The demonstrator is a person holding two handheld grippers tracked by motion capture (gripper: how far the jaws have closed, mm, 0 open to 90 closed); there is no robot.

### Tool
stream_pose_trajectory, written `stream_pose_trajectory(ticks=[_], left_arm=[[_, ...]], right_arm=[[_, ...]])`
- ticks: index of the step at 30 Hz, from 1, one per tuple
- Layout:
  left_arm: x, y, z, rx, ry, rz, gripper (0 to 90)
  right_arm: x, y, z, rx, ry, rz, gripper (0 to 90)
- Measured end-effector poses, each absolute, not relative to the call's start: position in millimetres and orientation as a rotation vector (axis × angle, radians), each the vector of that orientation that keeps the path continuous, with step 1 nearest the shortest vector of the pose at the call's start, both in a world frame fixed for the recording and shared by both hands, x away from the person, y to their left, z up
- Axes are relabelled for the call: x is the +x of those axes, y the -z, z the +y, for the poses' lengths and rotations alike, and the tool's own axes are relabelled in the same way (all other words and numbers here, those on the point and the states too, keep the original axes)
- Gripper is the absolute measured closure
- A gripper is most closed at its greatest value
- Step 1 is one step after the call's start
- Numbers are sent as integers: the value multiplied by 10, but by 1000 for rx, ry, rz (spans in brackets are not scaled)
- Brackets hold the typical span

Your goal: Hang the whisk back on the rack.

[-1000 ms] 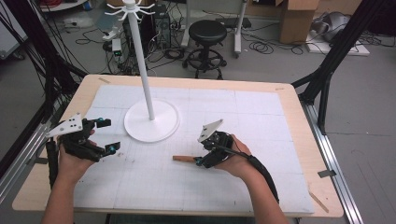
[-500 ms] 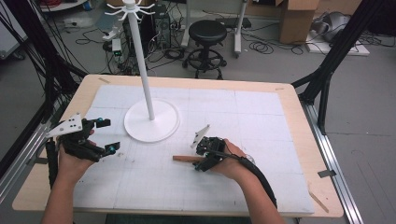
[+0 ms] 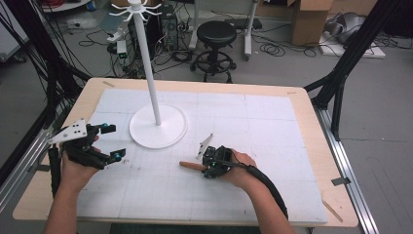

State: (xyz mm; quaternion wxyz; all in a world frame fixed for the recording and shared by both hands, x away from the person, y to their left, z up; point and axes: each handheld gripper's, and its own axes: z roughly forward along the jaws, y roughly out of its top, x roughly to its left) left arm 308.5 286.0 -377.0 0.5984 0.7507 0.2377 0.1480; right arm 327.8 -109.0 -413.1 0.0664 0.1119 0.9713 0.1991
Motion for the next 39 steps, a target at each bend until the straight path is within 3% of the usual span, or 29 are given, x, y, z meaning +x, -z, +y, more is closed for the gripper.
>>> stream_pose_trajectory(ticks=[21,39], left_arm=[[3045,3745,2878,1740,-353,552,18],[3032,3736,2882,1735,-351,550,18]], right_arm=[[3388,3448,-1471,414,-1063,2679,726],[3652,2860,-1648,451,-1261,2548,726]])
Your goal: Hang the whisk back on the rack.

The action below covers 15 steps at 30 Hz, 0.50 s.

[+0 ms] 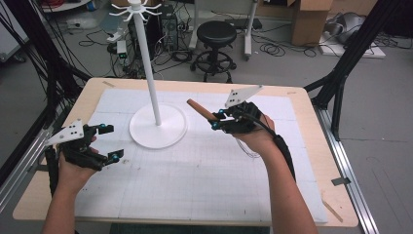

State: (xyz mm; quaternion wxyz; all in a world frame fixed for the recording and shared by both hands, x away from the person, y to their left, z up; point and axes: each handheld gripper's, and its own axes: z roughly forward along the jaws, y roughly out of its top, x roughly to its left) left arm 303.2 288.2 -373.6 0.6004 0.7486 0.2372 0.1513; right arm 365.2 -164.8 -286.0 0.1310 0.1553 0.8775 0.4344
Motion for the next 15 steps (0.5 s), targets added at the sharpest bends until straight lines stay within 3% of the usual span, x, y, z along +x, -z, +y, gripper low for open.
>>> stream_pose_trajectory(ticks=[15], left_arm=[[3031,3735,2881,1736,-351,547,18]], right_arm=[[3886,2315,-1626,426,-1465,2453,726]])
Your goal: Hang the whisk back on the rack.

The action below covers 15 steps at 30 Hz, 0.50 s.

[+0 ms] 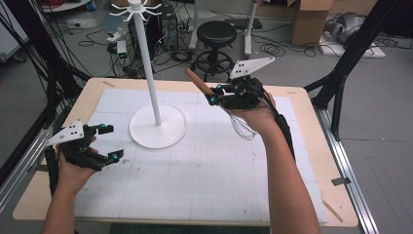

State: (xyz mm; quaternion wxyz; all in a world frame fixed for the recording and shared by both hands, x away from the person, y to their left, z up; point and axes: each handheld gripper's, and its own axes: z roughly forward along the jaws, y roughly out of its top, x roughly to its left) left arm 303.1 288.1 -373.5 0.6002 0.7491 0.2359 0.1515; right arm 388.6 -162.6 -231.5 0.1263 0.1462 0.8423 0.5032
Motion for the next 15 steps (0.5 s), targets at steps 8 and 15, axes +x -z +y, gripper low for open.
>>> stream_pose_trajectory(ticks=[8,15], left_arm=[[3021,3715,2901,1723,-352,548,18],[3018,3713,2894,1726,-351,543,18]], right_arm=[[3984,1960,-1410,360,-1437,2435,726],[4064,1762,-1257,336,-1488,2430,726]])
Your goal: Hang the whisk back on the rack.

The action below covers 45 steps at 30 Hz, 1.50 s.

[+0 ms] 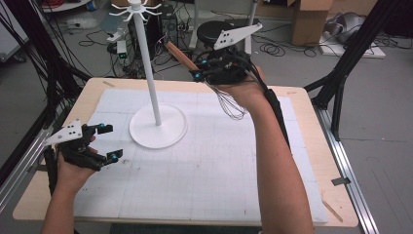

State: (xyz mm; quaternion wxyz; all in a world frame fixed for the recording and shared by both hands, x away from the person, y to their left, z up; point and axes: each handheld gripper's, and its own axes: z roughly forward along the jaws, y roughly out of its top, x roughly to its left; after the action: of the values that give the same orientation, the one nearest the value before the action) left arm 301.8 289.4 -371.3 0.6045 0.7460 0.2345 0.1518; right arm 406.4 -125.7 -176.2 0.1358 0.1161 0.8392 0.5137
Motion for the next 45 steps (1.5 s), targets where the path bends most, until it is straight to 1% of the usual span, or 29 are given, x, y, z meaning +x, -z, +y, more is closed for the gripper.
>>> stream_pose_trajectory(ticks=[7,19,29,39,45], left_arm=[[3019,3716,2895,1730,-354,544,18],[3022,3722,2880,1738,-354,544,18],[3023,3725,2881,1741,-351,541,18],[3020,3725,2883,1745,-351,541,18],[3013,3723,2913,1739,-357,545,18]], right_arm=[[4103,1658,-1205,326,-1526,2416,726],[4173,1673,-1248,371,-1541,2395,726],[4312,1650,-1264,452,-1541,2372,726],[4437,1552,-1186,531,-1533,2315,726],[4432,1527,-1132,533,-1540,2299,726]])
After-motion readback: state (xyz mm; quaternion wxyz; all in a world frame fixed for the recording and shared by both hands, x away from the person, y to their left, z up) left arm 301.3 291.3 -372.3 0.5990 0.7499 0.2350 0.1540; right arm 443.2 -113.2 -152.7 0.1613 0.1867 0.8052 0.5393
